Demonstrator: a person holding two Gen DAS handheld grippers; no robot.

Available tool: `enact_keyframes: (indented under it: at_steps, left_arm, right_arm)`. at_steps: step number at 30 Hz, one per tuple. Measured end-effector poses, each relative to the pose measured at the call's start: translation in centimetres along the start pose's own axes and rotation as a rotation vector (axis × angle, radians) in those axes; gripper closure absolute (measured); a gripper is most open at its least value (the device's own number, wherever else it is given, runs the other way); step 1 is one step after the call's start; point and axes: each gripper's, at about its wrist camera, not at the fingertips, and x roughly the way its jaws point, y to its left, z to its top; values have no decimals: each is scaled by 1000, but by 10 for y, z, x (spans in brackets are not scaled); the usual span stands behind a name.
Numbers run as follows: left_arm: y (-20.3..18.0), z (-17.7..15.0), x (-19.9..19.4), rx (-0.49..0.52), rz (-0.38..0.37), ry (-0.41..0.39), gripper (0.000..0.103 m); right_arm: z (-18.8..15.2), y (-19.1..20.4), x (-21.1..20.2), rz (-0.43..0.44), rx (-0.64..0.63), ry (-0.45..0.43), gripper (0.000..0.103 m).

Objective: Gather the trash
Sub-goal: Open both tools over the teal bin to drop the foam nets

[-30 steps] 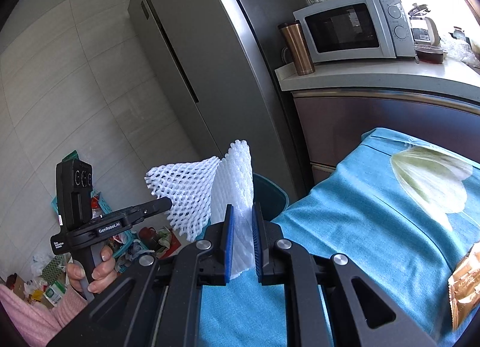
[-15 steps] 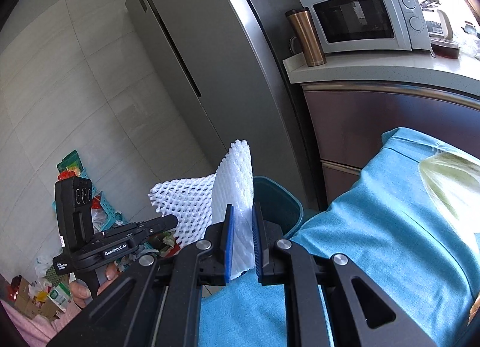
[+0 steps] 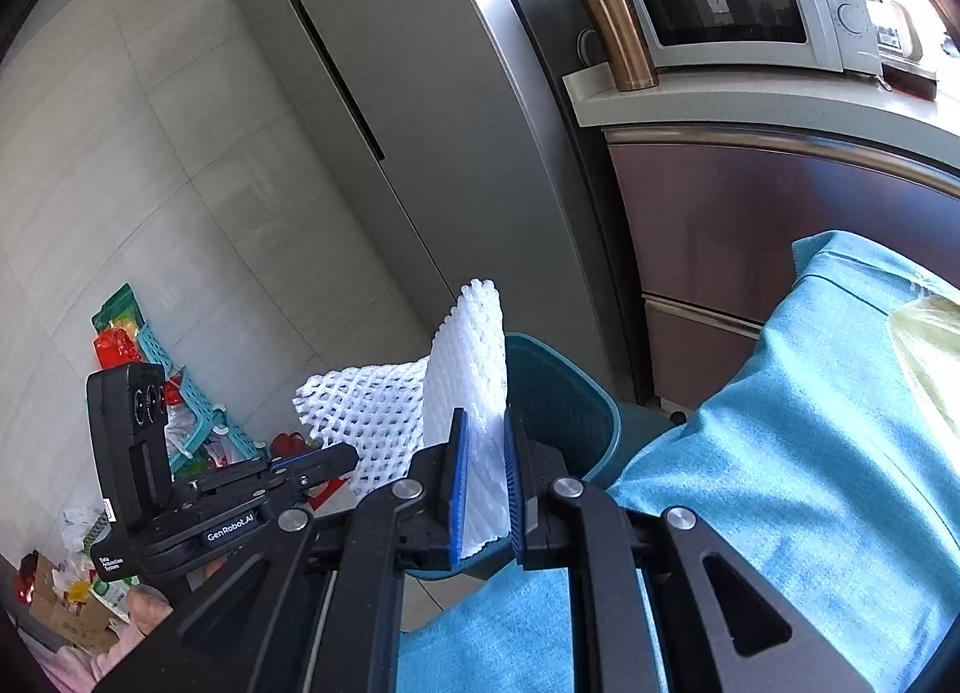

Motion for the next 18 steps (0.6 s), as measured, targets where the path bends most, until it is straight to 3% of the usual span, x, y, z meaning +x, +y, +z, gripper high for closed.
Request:
enact_keyframes:
  at_steps: [18]
  left_arm:
    - [4, 1, 57, -26, 50, 91, 95]
  right_arm:
    - [5, -3, 66, -55, 42, 117, 91]
